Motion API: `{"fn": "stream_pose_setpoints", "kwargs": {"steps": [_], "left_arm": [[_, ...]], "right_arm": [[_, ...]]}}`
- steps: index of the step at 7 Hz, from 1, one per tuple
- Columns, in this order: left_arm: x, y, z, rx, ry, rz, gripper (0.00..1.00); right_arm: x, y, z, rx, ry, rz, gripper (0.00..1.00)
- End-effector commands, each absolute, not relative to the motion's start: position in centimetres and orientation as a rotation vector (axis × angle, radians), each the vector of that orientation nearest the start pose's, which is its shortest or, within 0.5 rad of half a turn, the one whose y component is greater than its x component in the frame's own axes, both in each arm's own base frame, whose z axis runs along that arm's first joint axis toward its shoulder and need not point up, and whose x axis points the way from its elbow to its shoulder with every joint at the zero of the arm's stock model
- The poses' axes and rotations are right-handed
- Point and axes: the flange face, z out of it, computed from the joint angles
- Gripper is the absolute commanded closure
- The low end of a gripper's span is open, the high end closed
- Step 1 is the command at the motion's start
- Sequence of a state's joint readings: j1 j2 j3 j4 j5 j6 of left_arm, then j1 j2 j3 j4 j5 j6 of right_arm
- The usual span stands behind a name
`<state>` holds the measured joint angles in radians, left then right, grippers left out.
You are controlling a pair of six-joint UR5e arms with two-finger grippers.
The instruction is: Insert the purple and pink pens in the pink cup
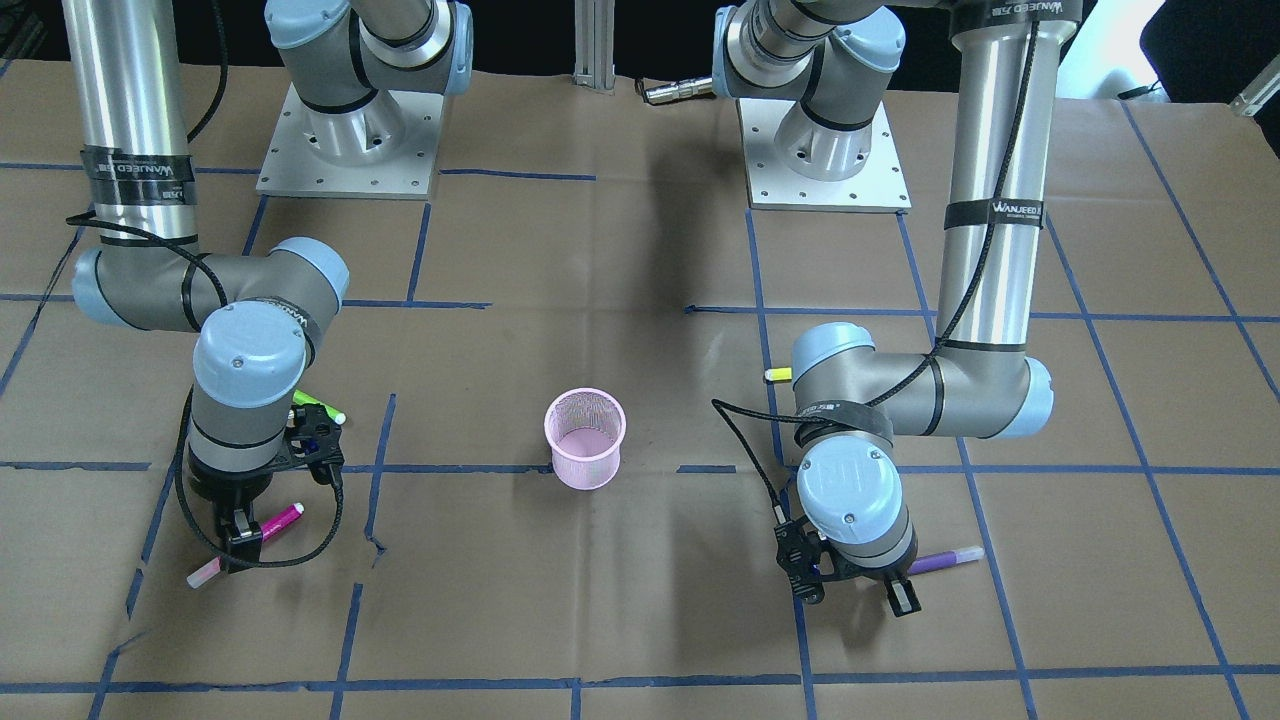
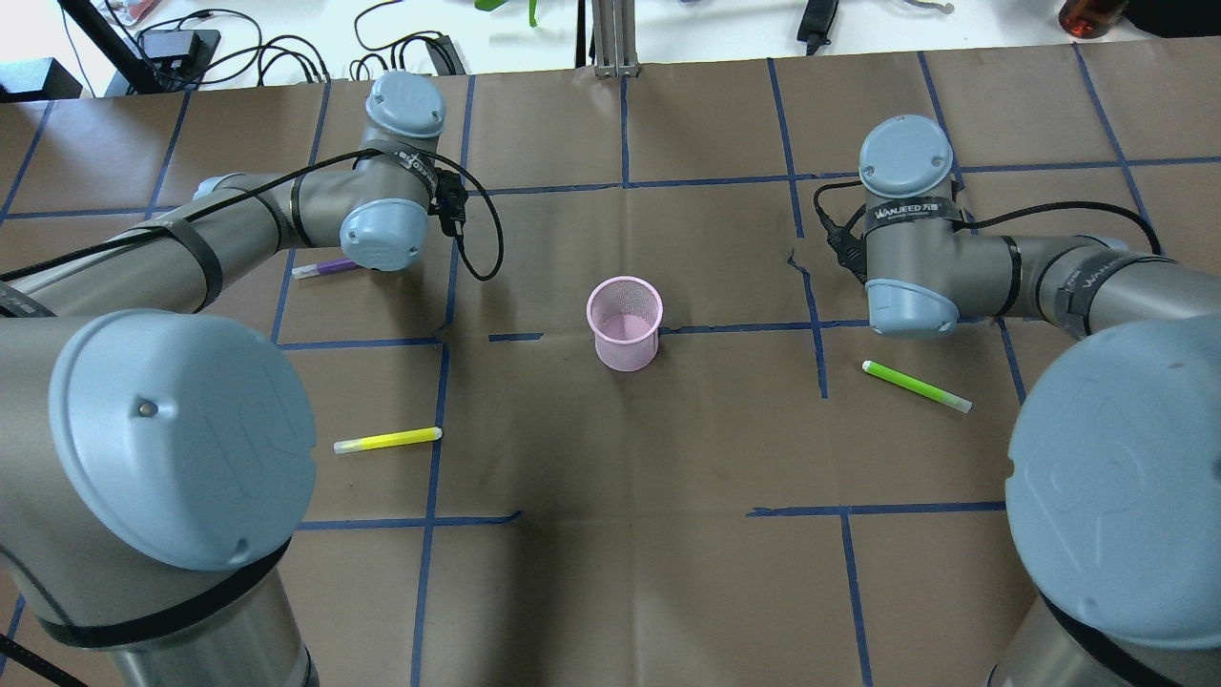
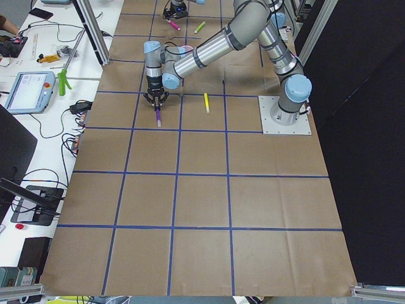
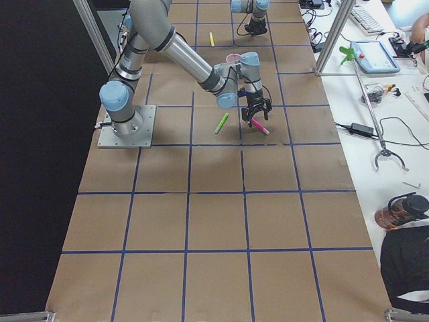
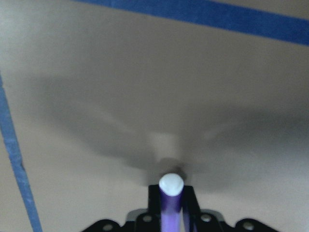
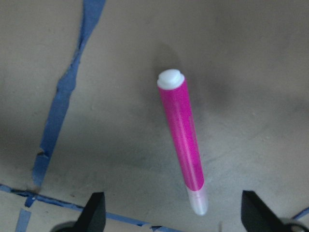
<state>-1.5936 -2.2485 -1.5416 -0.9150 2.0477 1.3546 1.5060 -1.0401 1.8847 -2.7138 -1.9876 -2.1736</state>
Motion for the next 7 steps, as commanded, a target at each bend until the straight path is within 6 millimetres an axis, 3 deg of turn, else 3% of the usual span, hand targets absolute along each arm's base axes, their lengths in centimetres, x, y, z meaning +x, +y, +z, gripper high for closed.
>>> {"fn": "stream_pose_setpoints", "kwargs": {"steps": [1, 3, 5, 6, 7], "left_arm": [[-10.8, -67.4, 21.3, 1.758, 2.172, 0.278, 1.00], [-13.3, -65.8, 28.9, 1.863, 2.311, 0.025, 1.00], [-15.3, -63.1, 35.3, 1.755, 2.531, -0.223, 1.00], [-16.2, -62.1, 37.9, 1.658, 2.633, -0.334, 1.00], [-17.5, -60.6, 40.6, 1.679, 2.704, -0.488, 1.00]], "right_arm": [[6.2, -60.4, 15.8, -3.062, 1.852, 0.429, 0.00], [7.9, -60.3, 15.5, -3.086, 1.822, 0.415, 0.01], [7.6, -59.4, 15.4, -3.076, 1.820, 0.423, 0.05], [7.5, -59.3, 15.5, -3.078, 1.825, 0.424, 0.20], [7.5, -59.3, 15.5, -3.078, 1.825, 0.424, 0.29]]}}
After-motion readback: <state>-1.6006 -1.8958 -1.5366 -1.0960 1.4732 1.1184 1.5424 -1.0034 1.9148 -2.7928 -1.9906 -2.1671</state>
